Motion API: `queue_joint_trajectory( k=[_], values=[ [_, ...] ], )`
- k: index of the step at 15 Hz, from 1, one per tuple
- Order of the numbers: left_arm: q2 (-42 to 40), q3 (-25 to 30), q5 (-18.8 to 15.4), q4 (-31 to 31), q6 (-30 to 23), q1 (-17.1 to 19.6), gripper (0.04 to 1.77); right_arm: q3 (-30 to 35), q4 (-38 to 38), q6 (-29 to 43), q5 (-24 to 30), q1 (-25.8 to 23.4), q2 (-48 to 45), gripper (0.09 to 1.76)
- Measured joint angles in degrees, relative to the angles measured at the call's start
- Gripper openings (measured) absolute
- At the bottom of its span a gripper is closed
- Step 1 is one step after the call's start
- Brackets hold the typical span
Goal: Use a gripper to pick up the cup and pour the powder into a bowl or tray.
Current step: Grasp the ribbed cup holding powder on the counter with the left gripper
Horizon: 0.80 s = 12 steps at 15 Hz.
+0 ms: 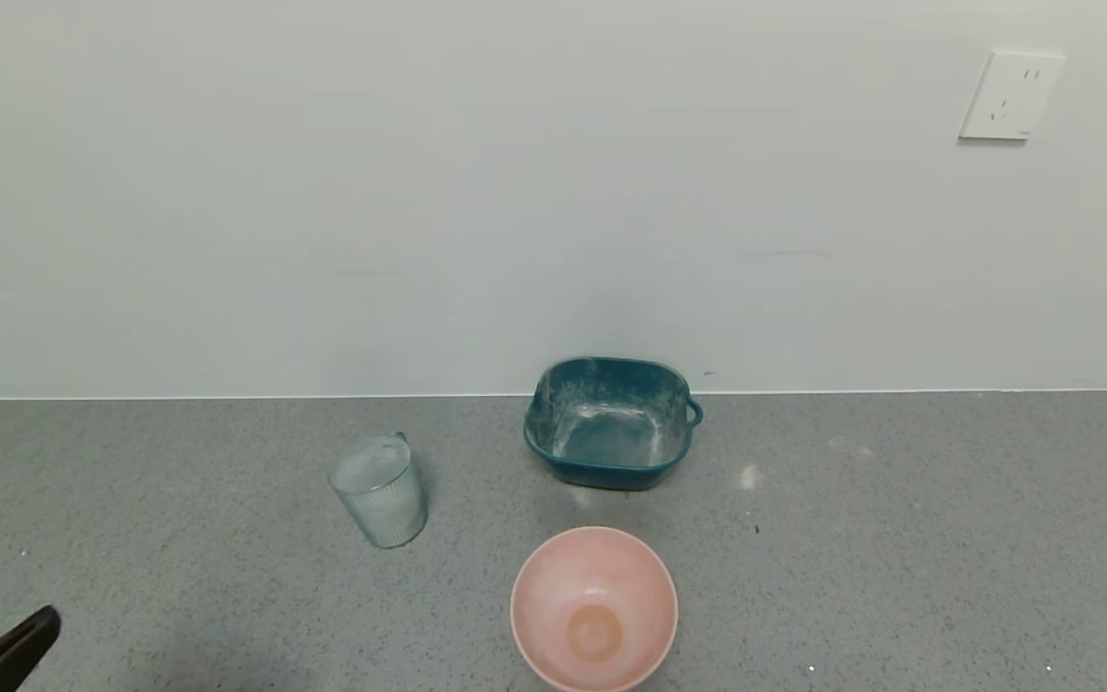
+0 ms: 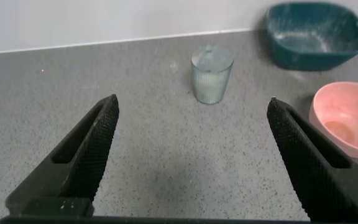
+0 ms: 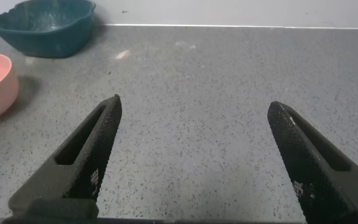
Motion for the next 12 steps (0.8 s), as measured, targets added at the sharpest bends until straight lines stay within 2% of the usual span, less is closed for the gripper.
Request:
queue_joint_trajectory(
  k=[4,12],
  values=[
    [15.98,-3.34,-1.77,-1.65,3.17,-0.12,1.72,0.00,0.00,0.00,0.00,-0.02,0.00,1.71],
    [42.39,-0.66,-2.23,-19.05,4.24,-3.45,1.72,0.00,0.00,0.00,-0.02,-0.02,0.00,1.71]
  ],
)
